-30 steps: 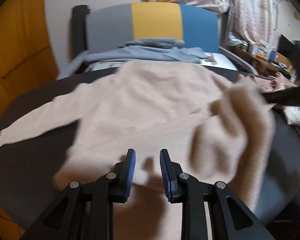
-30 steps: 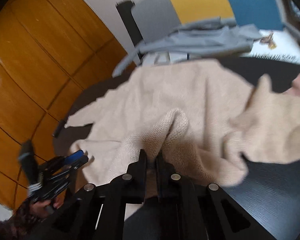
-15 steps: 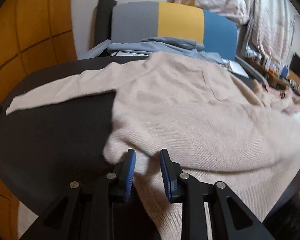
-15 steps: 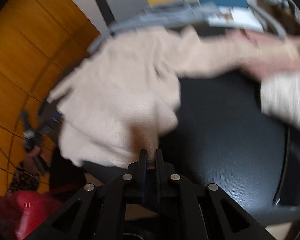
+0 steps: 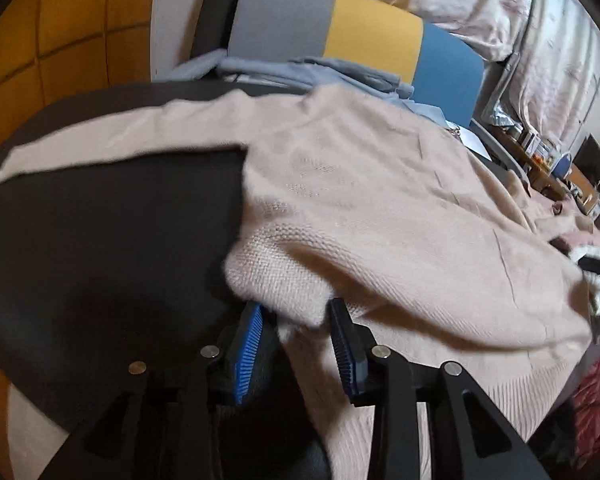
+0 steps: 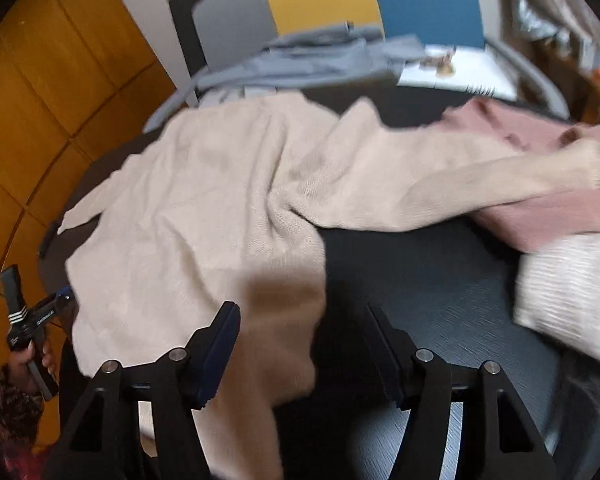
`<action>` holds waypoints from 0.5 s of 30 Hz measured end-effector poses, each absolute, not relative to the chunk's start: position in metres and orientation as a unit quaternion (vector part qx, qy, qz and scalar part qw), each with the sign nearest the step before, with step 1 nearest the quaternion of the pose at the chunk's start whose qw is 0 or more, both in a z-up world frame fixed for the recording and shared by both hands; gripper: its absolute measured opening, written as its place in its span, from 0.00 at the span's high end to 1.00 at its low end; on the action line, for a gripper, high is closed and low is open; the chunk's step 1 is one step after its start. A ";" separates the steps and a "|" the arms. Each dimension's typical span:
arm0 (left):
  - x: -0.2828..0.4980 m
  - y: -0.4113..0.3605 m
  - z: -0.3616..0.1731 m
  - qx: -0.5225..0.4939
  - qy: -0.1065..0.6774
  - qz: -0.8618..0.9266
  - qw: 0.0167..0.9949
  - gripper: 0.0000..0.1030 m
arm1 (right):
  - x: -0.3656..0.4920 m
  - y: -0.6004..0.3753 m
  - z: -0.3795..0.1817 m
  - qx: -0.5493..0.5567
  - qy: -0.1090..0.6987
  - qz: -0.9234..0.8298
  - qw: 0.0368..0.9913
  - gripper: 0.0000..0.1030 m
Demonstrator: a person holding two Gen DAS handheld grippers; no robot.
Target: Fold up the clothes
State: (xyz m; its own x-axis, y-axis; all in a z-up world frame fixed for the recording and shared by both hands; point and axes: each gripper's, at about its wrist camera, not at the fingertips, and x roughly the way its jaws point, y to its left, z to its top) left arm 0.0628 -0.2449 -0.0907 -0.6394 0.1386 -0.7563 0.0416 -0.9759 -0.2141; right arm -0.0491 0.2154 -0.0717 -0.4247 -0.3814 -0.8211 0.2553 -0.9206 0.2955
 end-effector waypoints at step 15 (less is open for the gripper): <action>0.050 -0.249 -0.046 -0.438 -0.067 0.892 0.090 0.94 | -0.094 0.194 -0.071 0.488 -0.058 -0.857 0.158 0.89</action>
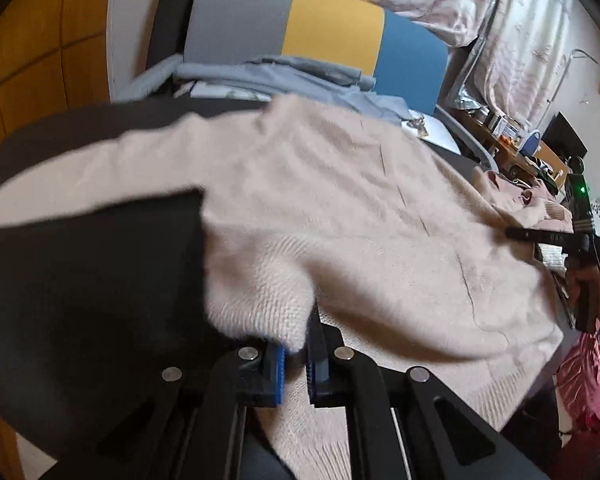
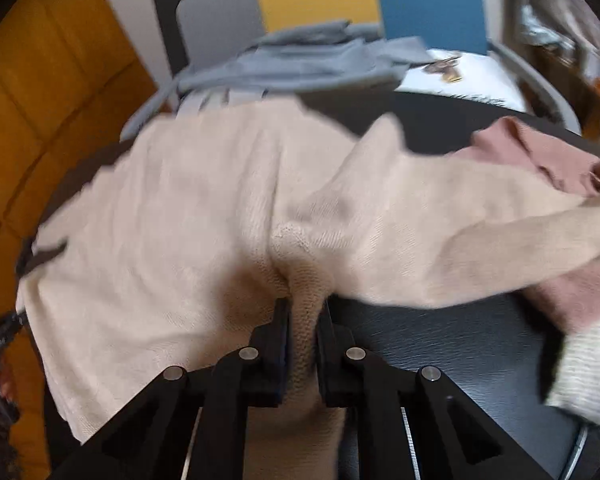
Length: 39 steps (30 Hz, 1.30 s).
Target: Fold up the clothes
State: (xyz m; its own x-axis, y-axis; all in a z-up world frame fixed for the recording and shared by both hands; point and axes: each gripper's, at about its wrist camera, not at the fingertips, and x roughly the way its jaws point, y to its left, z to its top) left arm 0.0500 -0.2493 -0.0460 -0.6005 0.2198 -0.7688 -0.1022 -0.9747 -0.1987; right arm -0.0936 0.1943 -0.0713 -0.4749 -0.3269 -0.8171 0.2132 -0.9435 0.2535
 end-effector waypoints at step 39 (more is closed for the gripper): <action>0.075 -0.267 -0.072 -0.504 -0.066 0.860 0.050 0.94 | 0.016 0.203 -0.057 0.508 -0.019 -0.829 0.233 0.93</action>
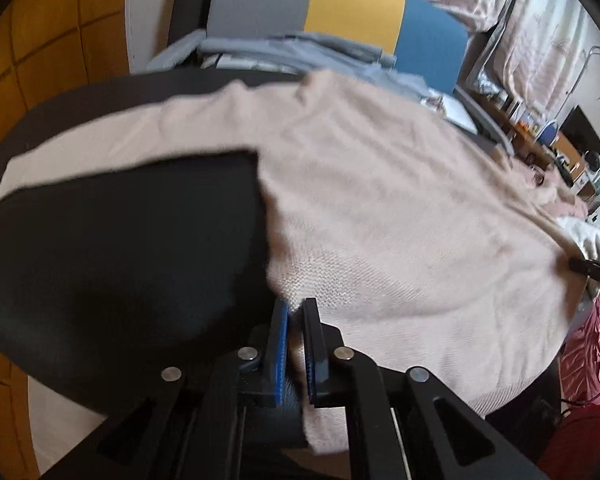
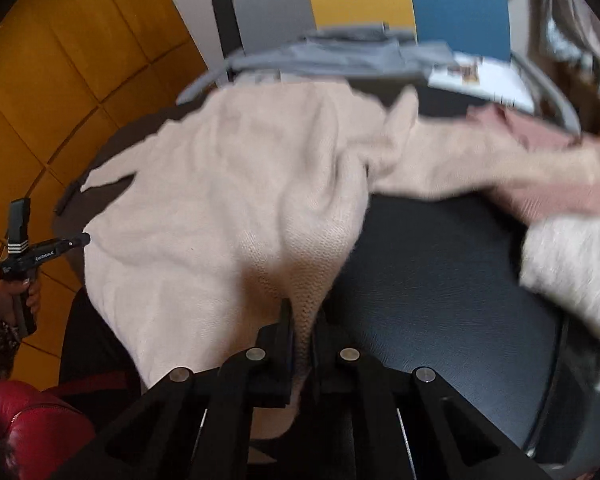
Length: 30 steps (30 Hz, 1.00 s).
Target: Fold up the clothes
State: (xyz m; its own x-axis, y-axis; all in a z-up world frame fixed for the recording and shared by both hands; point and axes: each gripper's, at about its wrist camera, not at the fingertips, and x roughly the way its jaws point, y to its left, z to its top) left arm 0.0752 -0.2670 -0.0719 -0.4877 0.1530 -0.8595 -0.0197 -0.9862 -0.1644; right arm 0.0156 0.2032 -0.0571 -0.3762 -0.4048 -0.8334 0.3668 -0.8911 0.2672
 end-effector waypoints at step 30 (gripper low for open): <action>-0.331 -0.171 -0.053 -0.510 -0.019 0.848 0.139 0.59 | -0.397 0.138 -0.069 0.583 -0.065 -0.770 0.249 0.32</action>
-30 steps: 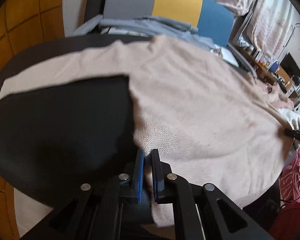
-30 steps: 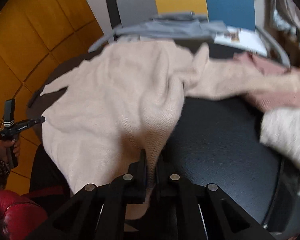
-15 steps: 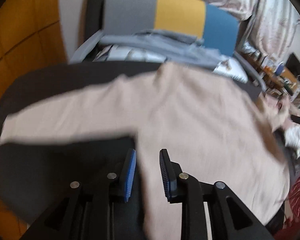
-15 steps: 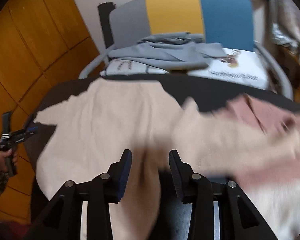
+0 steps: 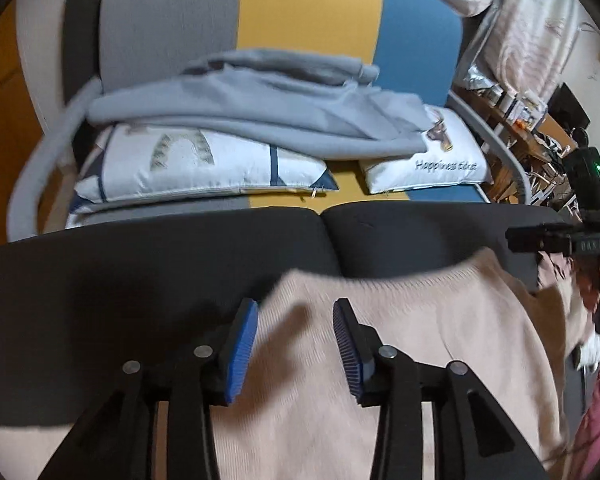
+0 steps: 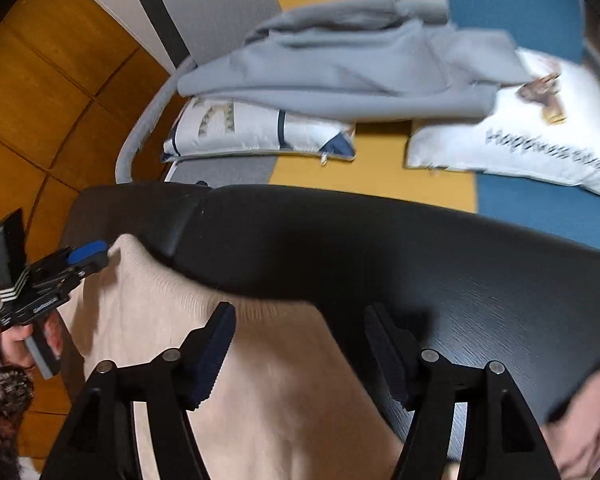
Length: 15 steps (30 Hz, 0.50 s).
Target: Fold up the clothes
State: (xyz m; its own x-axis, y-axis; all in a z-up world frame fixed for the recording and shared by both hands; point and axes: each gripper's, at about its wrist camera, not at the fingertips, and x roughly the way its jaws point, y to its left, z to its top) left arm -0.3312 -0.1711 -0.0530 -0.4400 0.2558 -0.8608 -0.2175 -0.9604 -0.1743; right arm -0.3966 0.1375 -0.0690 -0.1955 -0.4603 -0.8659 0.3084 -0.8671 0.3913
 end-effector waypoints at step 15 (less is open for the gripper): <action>-0.327 -0.146 -0.046 -0.493 -0.018 0.852 0.173 0.96 | -0.376 0.094 -0.049 0.529 0.060 -0.796 0.288 0.90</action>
State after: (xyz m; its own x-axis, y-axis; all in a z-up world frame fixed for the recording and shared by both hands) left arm -0.3274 -0.1461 -0.0455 -0.4534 0.3134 -0.8344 -0.2775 -0.9392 -0.2021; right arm -0.3763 0.0944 -0.0494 -0.2745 -0.3953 -0.8766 0.5231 -0.8263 0.2088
